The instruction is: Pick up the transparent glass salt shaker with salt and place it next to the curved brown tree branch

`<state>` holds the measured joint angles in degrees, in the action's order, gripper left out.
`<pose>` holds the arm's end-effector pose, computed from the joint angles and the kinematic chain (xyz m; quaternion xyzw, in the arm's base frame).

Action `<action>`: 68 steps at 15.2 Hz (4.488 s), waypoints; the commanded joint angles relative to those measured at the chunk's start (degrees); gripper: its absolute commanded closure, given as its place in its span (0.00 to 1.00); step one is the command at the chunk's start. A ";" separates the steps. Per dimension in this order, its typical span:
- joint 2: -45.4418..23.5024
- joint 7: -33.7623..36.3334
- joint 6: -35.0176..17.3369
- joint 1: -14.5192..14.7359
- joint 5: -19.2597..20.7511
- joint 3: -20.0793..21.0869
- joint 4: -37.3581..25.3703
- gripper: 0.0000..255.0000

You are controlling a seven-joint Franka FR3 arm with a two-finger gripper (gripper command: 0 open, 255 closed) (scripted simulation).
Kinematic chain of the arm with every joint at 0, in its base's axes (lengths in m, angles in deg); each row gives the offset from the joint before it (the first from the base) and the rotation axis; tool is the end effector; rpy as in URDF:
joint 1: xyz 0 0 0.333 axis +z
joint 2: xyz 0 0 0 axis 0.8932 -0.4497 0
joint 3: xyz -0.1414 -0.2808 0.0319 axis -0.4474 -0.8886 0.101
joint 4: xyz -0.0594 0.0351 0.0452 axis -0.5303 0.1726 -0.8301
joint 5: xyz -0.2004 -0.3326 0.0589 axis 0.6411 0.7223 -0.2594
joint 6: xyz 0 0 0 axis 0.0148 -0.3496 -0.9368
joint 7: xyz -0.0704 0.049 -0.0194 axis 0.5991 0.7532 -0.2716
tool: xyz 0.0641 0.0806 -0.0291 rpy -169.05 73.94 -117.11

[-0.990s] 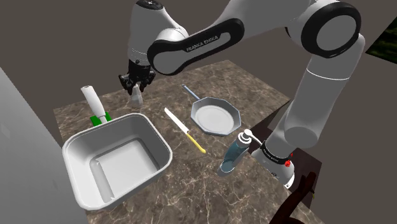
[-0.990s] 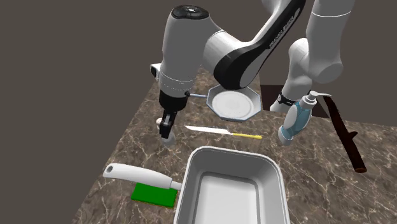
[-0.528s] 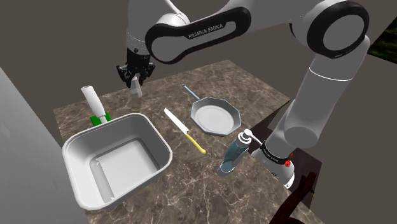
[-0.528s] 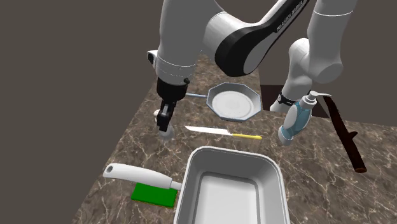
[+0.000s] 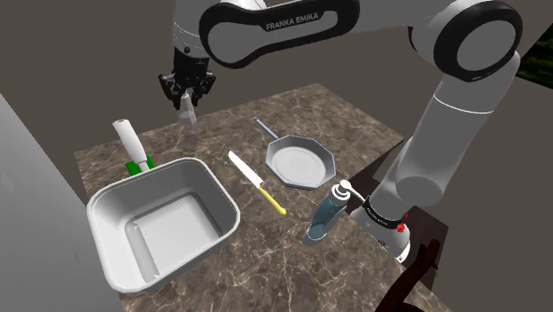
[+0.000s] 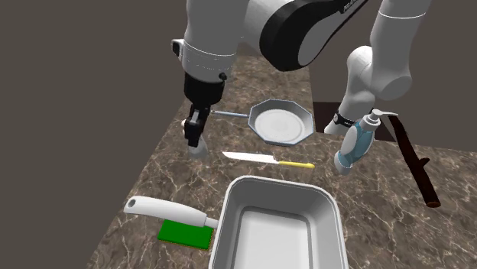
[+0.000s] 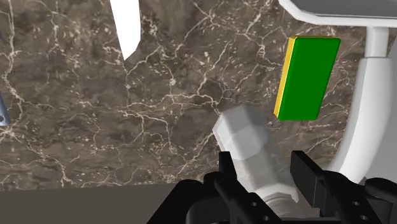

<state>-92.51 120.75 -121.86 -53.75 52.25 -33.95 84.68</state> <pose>0.5394 0.3190 0.5035 -0.9893 0.0514 -0.1254 0.0549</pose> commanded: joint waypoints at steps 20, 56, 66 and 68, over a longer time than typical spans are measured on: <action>36.35 4.38 0.59 8.05 -14.96 3.76 33.33 1.00; 73.10 44.27 31.76 37.21 -38.86 28.32 34.18 1.00; 73.09 53.26 33.78 37.26 -44.32 36.85 27.49 1.00; 73.45 53.29 32.71 37.52 -45.14 37.78 28.71 1.00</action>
<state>-19.16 173.99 -88.66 -16.25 7.49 3.36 112.96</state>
